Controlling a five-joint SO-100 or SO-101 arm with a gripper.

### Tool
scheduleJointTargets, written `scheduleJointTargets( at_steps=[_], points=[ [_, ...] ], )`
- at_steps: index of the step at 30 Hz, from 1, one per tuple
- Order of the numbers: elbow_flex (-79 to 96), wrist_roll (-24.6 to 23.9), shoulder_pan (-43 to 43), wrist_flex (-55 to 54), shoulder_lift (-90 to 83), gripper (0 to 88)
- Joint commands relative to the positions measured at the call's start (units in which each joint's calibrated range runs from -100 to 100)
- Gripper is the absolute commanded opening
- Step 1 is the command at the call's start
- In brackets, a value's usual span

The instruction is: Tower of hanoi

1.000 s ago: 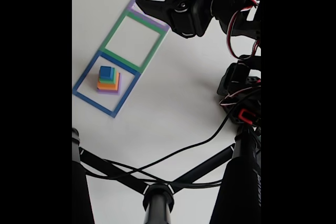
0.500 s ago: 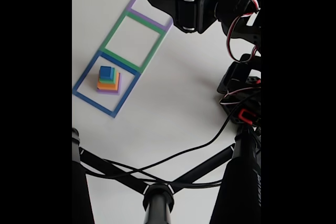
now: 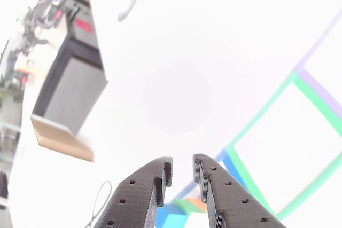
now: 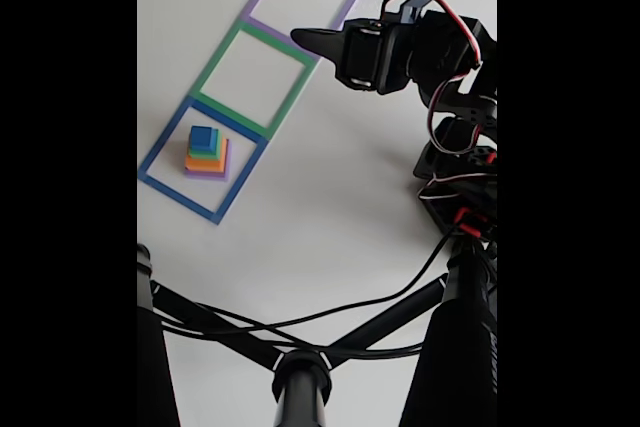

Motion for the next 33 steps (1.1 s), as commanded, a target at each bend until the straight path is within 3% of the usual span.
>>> scheduleJointTargets(
  at_steps=[1,7,17,22,29,33],
  points=[
    [7.26,-6.32,0.77,-6.07,-5.15,0.0],
    [13.44,-15.45,-1.05,-5.58,-10.48,0.0],
    [25.44,-22.55,-0.95,-1.05,-17.74,0.0],
    [26.17,-29.82,0.20,7.05,-17.99,0.0],
    [32.08,-41.82,0.68,6.32,-17.99,0.0],
    [34.53,-45.88,1.64,6.65,-17.99,0.0]
  ],
)
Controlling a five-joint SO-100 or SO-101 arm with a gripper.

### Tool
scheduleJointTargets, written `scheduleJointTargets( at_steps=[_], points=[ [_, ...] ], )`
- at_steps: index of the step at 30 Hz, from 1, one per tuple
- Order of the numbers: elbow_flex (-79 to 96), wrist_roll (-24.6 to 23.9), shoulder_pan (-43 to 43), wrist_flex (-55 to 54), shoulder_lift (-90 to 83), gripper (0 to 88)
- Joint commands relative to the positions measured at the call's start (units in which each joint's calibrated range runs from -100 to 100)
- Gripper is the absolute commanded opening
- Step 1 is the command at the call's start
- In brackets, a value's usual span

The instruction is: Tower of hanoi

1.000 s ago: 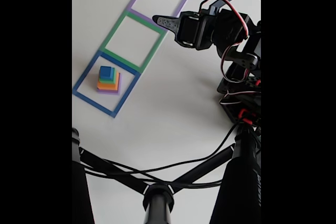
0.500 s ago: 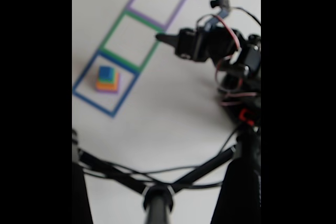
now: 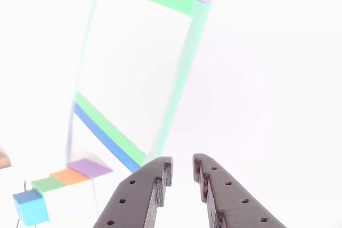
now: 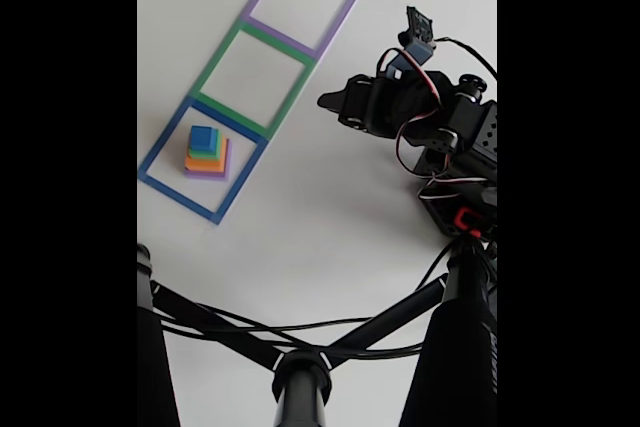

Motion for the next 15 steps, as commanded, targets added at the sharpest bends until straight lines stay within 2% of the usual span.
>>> scheduleJointTargets(
  at_steps=[1,8,15],
  points=[
    [1.75,-3.80,1.27,0.47,-0.59,0.0],
    [4.93,-9.21,3.19,1.60,-0.59,0.0],
    [3.84,-10.73,3.28,4.84,-0.59,0.0]
  ],
)
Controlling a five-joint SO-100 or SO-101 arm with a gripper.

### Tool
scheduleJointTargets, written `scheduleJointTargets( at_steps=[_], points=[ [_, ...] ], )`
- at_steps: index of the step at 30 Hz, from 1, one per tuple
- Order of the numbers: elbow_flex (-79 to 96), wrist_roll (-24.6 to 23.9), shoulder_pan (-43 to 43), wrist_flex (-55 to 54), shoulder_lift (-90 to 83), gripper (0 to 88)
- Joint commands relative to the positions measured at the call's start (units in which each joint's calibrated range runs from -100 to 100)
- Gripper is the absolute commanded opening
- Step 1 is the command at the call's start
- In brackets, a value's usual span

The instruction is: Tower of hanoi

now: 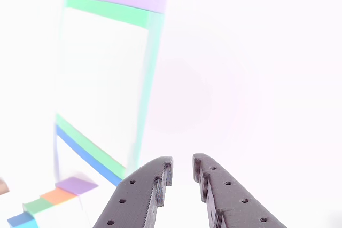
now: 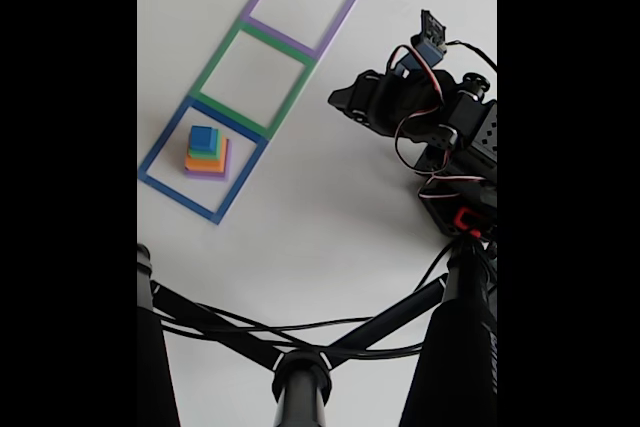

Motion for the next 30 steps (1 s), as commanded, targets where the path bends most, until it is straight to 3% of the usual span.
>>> scheduleJointTargets(
  at_steps=[1,9,11,20,30],
  points=[
    [-0.52,-1.55,0.42,1.23,-0.59,0.0],
    [-1.33,-3.75,-0.83,4.15,-0.59,0.1],
    [-2.15,-7.47,0.32,6.90,-0.59,0.1],
    [-2.52,-4.09,-0.54,8.11,-0.59,0.1],
    [-2.52,-3.75,-0.83,8.11,-0.59,0.1]
  ],
)
